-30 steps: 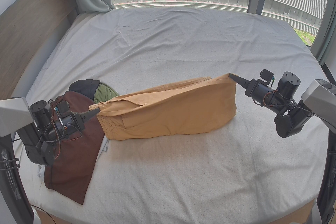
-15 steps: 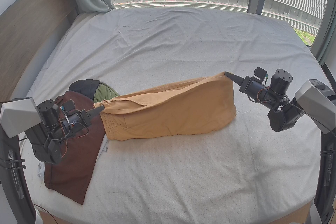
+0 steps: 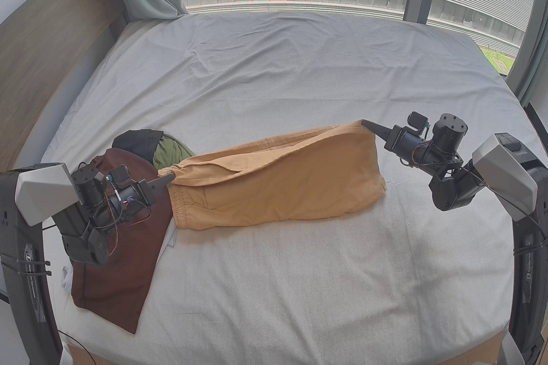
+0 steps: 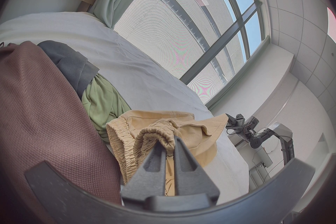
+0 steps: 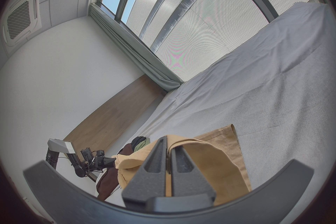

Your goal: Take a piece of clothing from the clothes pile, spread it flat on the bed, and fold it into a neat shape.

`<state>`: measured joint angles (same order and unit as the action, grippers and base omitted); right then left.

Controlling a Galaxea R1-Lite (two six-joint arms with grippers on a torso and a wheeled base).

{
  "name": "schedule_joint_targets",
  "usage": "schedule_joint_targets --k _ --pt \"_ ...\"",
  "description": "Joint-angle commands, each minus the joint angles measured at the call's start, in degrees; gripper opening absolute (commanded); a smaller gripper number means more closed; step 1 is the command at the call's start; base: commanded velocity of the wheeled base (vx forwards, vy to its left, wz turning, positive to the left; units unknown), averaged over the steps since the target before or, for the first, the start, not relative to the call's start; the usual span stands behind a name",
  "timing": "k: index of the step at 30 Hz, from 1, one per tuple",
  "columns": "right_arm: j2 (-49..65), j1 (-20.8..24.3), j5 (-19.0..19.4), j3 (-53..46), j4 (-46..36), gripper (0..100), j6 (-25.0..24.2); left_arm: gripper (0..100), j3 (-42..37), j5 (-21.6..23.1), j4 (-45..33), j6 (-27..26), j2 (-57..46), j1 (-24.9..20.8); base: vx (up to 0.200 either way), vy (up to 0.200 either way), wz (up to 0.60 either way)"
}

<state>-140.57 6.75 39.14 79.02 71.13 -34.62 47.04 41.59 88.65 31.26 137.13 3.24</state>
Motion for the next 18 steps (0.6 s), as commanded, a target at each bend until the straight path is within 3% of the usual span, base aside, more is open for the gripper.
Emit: schedule_joint_targets --k 1,2,3,4,11,18 --pt "-2.3 0.2 0.1 2.1 0.0 0 0.0 0 0.7 -0.5 0.0 0.8 1.0 0.1 0.0 0.0 0.0" --pt "-2.3 0.2 0.1 2.2 0.0 0 0.0 0 0.8 -0.5 0.0 0.8 1.0 0.1 0.0 0.0 0.0" --pt "-2.9 0.1 0.1 3.1 -0.1 0 0.0 100 1.0 -0.8 0.0 0.8 1.0 0.1 0.0 0.0 0.0" --pt "-3.0 0.1 0.1 3.2 -0.1 100 0.0 100 1.2 -0.9 0.0 0.9 1.0 0.1 0.0 0.0 0.0" --pt "-2.8 0.0 -0.3 4.8 -3.1 100 0.0 100 2.4 -1.0 0.0 2.1 1.2 0.5 0.0 0.0 0.0" --pt "0.5 0.5 -0.3 -0.3 -2.8 100 0.1 100 2.2 -1.3 0.0 2.2 -0.1 0.9 0.0 0.0 0.0"
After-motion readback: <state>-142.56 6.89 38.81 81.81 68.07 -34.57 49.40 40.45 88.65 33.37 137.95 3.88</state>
